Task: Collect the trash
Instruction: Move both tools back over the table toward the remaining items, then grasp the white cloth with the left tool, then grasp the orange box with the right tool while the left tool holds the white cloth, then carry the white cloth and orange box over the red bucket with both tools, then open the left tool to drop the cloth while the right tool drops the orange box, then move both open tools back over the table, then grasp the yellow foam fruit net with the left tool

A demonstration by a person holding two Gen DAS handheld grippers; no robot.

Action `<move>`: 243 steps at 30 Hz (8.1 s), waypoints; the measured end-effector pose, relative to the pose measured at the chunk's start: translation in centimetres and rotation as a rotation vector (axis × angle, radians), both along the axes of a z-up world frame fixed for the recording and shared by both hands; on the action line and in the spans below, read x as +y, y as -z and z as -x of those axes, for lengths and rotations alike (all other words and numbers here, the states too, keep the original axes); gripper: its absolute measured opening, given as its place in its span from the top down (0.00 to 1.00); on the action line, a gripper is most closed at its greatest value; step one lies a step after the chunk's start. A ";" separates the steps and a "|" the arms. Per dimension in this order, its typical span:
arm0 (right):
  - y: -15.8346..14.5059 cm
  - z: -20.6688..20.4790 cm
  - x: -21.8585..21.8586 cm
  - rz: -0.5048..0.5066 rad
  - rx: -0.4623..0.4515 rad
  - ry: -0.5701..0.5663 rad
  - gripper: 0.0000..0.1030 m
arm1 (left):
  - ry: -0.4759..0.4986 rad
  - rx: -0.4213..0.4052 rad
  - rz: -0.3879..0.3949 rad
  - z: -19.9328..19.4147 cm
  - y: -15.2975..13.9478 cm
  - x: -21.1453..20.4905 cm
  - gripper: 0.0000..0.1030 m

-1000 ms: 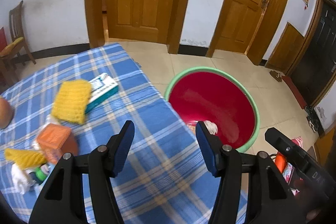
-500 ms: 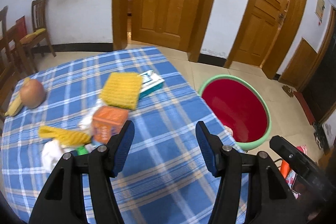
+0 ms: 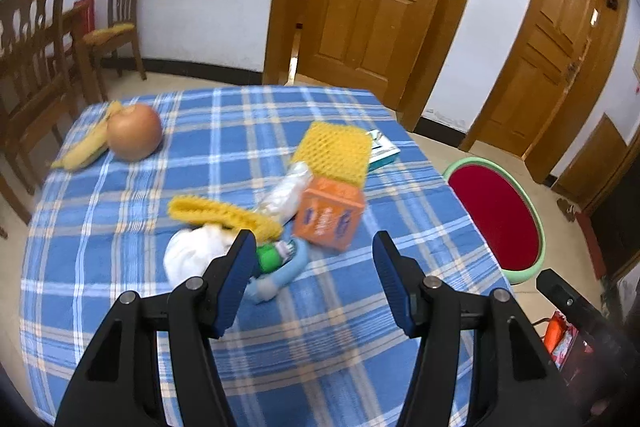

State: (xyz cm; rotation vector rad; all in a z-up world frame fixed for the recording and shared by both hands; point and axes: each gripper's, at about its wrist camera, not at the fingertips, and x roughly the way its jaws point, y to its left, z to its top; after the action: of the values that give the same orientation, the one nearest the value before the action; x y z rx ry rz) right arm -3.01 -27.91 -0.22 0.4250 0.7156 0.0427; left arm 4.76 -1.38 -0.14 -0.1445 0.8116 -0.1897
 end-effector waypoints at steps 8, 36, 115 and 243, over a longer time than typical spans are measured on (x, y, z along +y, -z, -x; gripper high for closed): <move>0.4 -0.1 1.1 0.019 0.024 -0.002 0.38 | -0.038 0.045 0.020 -0.3 2.0 2.2 0.41; 2.6 -2.0 3.7 0.035 0.098 -0.052 0.32 | -0.115 0.124 0.079 -3.2 6.3 7.0 0.52; -1.1 -5.5 9.6 0.133 0.004 -0.181 0.39 | -0.061 -0.056 0.129 1.6 -1.4 4.9 0.70; 0.3 -1.9 -4.3 0.010 0.029 0.045 0.31 | -0.104 -0.019 -0.012 -3.3 -1.2 -3.5 0.41</move>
State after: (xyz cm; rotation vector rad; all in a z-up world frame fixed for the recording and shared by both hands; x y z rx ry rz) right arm -1.10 -32.20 -0.47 0.4326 0.7337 -0.0096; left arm 8.09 -4.84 1.03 -0.1727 0.7846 -0.0884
